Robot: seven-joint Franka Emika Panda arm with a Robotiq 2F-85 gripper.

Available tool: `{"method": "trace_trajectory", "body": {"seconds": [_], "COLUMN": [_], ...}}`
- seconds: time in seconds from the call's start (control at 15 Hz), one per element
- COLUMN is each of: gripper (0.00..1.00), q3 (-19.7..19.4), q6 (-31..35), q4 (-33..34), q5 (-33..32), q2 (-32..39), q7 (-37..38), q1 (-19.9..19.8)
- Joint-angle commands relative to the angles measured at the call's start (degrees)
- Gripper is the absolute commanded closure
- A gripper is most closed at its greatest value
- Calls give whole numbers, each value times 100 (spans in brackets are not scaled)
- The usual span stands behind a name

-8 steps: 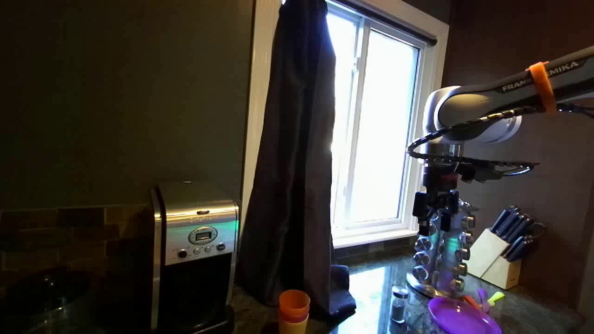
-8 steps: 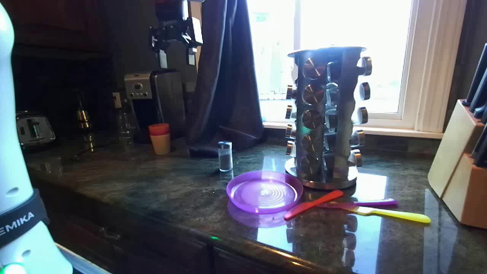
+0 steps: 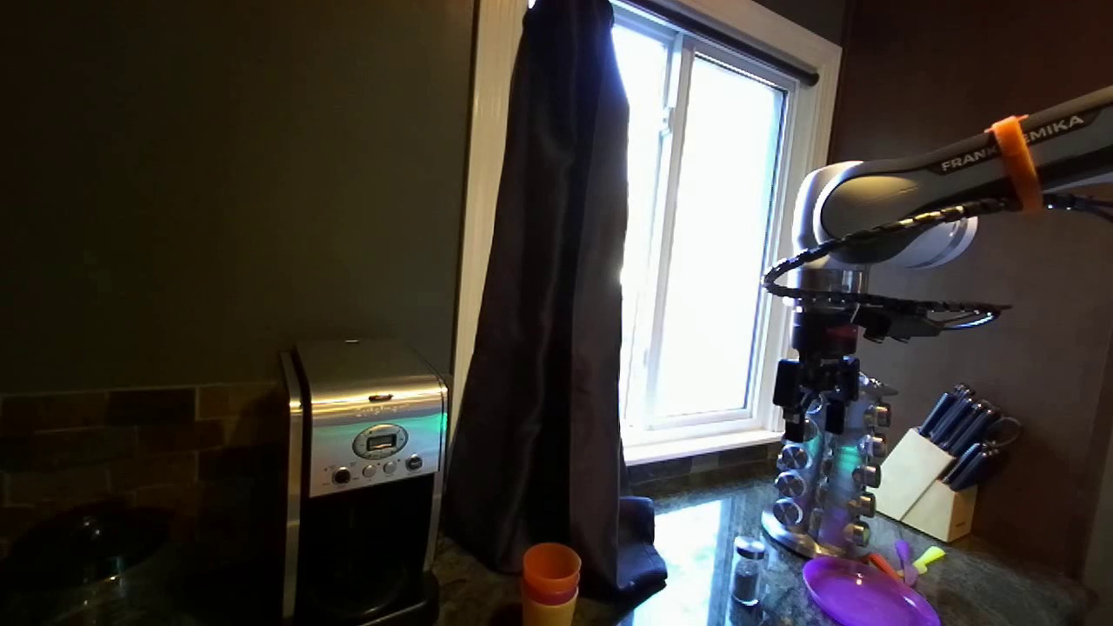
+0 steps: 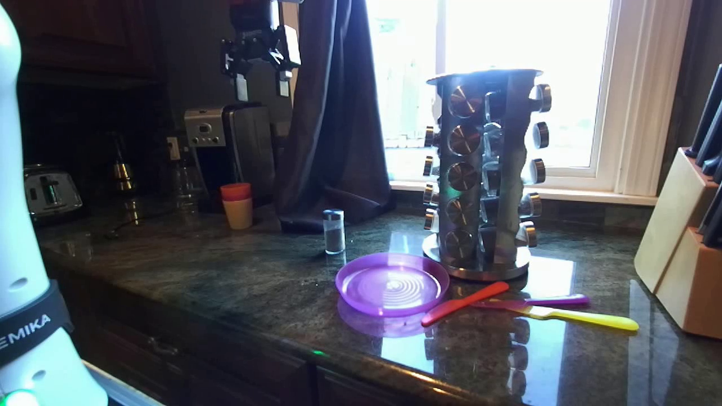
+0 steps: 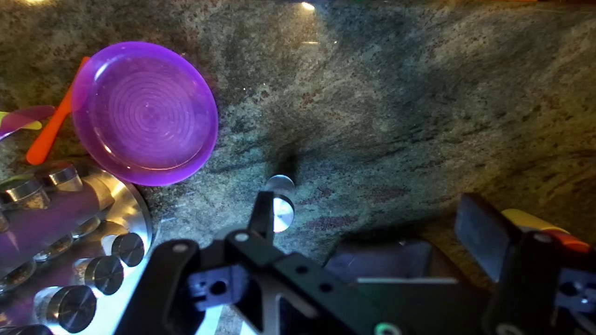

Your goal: Put the black pepper container in the seasoning rack

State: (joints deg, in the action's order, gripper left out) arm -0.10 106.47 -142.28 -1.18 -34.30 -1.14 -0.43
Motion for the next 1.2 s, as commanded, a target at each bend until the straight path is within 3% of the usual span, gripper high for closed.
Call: {"method": "trace_trajectory", "body": {"seconds": [0.0, 0.47, 0.8, 1.13], "gripper": [0, 0, 0, 0], "q3": [-9, -9, 14, -60], "q6": [-13, -14, 1051, 2783], "q4": [11, 11, -140, -514], "q5": [-5, -5, -68, -242], "q2": [3, 3, 376, 913], "q7": [7, 7, 179, 249], "q1": [13, 13, -75, -295]}}
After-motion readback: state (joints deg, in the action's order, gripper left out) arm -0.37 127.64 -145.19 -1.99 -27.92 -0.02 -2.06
